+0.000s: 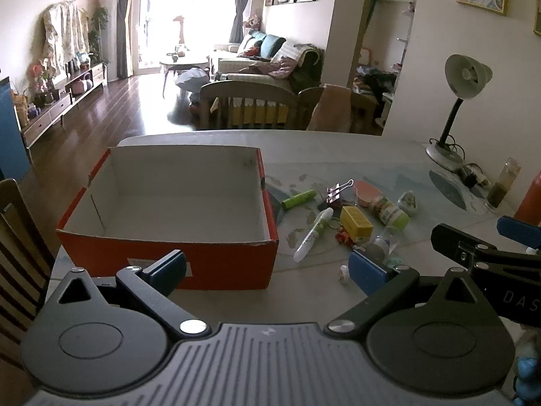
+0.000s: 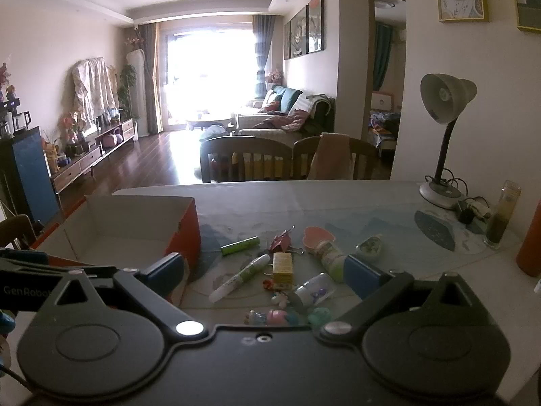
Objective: Organize rigid objects
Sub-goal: 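Reach the left gripper toward the yellow paper box while the right gripper reaches the teal soap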
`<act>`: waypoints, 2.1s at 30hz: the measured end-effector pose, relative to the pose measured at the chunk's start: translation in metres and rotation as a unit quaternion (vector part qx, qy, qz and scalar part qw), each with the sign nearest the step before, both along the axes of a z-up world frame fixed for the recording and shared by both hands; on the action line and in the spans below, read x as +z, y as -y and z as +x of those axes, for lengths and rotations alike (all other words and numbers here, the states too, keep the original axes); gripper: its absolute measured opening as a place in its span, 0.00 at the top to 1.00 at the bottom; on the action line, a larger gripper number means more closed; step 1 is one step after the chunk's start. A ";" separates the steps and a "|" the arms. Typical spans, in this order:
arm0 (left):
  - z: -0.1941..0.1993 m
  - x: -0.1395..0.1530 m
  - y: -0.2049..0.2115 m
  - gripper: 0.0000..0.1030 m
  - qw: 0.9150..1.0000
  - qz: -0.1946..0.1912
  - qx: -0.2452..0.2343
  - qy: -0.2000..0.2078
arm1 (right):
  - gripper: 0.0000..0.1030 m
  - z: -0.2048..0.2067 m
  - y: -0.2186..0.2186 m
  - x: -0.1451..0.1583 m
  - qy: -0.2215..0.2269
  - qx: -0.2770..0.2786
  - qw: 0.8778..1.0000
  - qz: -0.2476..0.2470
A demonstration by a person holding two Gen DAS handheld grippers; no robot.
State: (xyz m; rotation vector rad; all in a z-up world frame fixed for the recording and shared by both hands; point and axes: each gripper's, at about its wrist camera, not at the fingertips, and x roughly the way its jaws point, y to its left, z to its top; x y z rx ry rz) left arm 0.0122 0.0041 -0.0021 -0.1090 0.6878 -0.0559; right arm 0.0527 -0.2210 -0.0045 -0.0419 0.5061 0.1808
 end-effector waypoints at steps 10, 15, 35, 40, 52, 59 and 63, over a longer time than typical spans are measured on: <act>0.009 0.001 0.010 0.00 1.000 0.001 -0.014 0.002 | 0.02 0.009 0.012 0.000 -0.005 -0.004 1.000 0.003; 0.023 -0.002 0.020 0.00 1.000 -0.004 -0.013 -0.004 | 0.04 0.024 0.033 -0.005 -0.015 -0.020 1.000 0.007; 0.102 -0.036 0.111 0.00 0.999 0.004 0.023 -0.029 | 0.19 0.122 0.110 -0.070 -0.097 0.090 0.990 -0.037; 0.131 -0.046 0.124 0.00 0.999 0.003 0.038 -0.034 | 0.19 0.133 0.113 -0.090 -0.121 0.161 0.978 -0.055; 0.191 -0.081 0.158 0.01 0.996 0.031 0.042 -0.073 | 0.33 0.157 0.097 -0.135 -0.163 0.266 0.945 -0.093; 0.225 -0.106 0.170 0.16 0.992 0.039 0.028 -0.120 | 0.43 0.164 0.095 -0.149 -0.180 0.294 0.934 -0.097; 0.235 -0.116 0.174 0.27 0.989 0.048 0.021 -0.136 | 0.50 0.167 0.093 -0.155 -0.186 0.300 0.931 -0.098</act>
